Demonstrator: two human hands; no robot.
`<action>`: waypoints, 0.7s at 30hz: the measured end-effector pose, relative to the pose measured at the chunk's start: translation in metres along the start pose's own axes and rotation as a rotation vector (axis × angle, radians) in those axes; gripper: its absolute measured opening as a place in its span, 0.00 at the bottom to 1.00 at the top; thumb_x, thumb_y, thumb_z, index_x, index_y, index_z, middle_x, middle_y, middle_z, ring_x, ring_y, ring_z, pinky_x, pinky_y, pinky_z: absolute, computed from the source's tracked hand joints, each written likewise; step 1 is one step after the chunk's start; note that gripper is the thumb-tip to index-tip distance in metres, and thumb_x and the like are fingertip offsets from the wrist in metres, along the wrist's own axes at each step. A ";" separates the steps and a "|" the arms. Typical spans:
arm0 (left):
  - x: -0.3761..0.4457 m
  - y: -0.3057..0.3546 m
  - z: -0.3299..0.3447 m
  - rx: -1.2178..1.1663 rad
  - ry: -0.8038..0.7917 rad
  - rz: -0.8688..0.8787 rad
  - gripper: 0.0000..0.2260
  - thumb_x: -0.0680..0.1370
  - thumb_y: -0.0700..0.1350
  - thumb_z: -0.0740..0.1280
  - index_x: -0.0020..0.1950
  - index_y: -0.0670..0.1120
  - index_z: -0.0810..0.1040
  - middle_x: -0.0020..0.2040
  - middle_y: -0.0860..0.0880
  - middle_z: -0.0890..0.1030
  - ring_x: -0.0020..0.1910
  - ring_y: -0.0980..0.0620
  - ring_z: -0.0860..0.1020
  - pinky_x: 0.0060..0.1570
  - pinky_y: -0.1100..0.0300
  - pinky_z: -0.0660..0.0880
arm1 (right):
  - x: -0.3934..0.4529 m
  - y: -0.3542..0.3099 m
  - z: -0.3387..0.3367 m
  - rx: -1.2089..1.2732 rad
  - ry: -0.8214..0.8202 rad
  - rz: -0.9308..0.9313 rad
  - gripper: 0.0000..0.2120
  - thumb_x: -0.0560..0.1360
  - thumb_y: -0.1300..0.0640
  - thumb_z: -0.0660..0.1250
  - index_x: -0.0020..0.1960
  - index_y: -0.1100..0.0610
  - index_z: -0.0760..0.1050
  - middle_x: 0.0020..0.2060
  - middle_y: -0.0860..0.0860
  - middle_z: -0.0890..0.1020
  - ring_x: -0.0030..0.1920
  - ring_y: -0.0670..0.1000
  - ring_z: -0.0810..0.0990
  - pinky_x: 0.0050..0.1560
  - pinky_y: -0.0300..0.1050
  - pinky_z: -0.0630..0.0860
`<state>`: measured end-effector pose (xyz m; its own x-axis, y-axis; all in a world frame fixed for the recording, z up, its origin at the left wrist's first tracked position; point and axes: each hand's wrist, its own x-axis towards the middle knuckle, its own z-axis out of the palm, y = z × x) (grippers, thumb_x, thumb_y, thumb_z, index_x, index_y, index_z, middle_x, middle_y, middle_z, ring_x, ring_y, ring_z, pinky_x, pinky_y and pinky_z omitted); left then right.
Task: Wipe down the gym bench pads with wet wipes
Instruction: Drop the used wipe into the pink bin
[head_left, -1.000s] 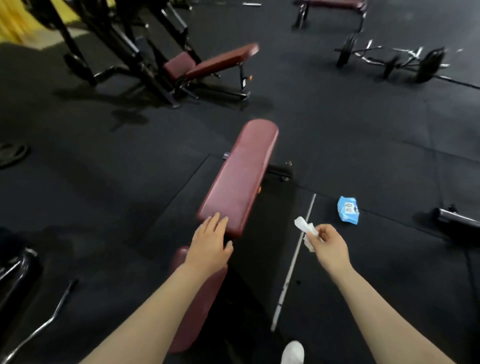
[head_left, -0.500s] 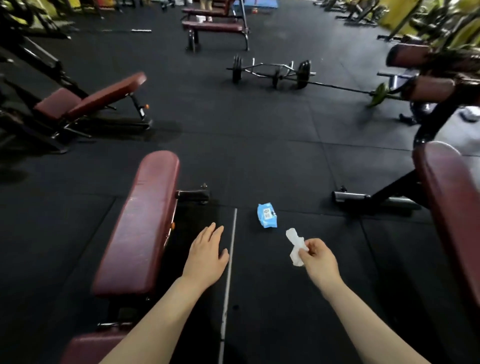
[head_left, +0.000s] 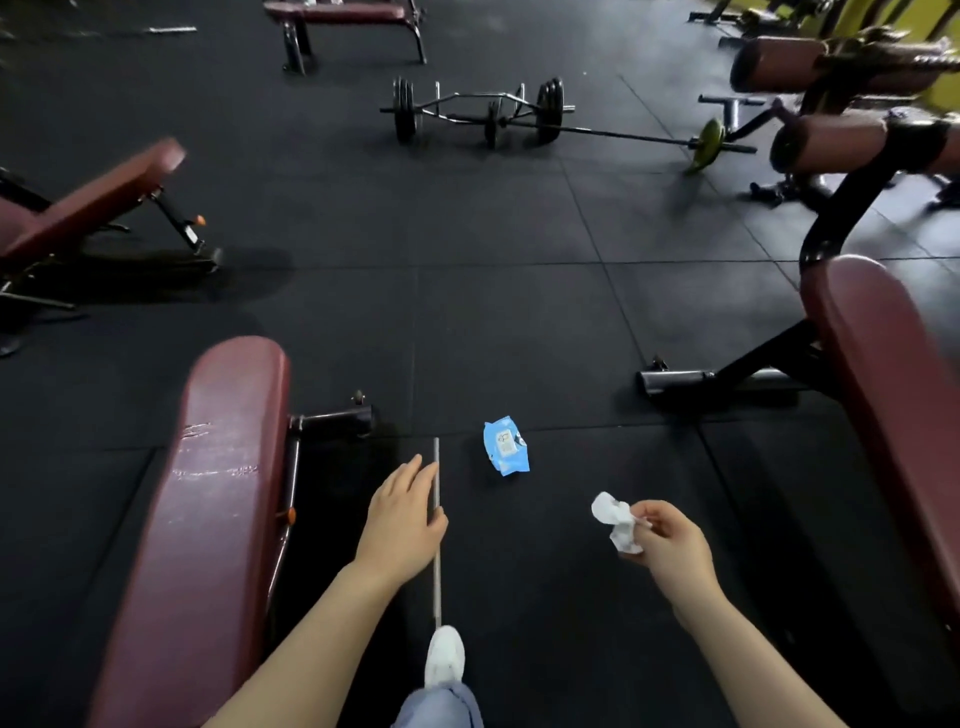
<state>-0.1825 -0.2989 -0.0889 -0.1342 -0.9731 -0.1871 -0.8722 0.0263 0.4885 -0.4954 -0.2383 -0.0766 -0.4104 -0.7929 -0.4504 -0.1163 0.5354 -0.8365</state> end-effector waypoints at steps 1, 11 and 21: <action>0.016 -0.002 -0.002 0.004 -0.022 -0.009 0.28 0.81 0.48 0.62 0.80 0.50 0.58 0.81 0.50 0.55 0.80 0.50 0.52 0.77 0.53 0.51 | 0.012 -0.005 0.003 0.016 0.014 0.030 0.05 0.75 0.63 0.68 0.45 0.54 0.79 0.41 0.54 0.85 0.37 0.51 0.86 0.50 0.47 0.79; 0.165 0.015 -0.008 0.017 -0.160 -0.021 0.27 0.81 0.48 0.61 0.80 0.49 0.59 0.80 0.50 0.56 0.79 0.50 0.53 0.77 0.52 0.53 | 0.144 -0.061 0.022 0.056 0.094 0.156 0.07 0.73 0.61 0.68 0.47 0.52 0.81 0.42 0.50 0.86 0.44 0.52 0.86 0.54 0.50 0.79; 0.319 0.074 0.046 -0.004 -0.185 -0.136 0.27 0.80 0.47 0.62 0.79 0.49 0.60 0.80 0.49 0.58 0.79 0.49 0.56 0.76 0.51 0.56 | 0.328 -0.122 -0.004 -0.074 -0.009 0.118 0.06 0.75 0.55 0.66 0.44 0.54 0.81 0.36 0.46 0.85 0.45 0.47 0.83 0.47 0.41 0.75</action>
<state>-0.3113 -0.5968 -0.1523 -0.0994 -0.9091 -0.4045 -0.8864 -0.1039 0.4512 -0.6193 -0.5631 -0.1213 -0.4167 -0.7256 -0.5476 -0.1340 0.6448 -0.7525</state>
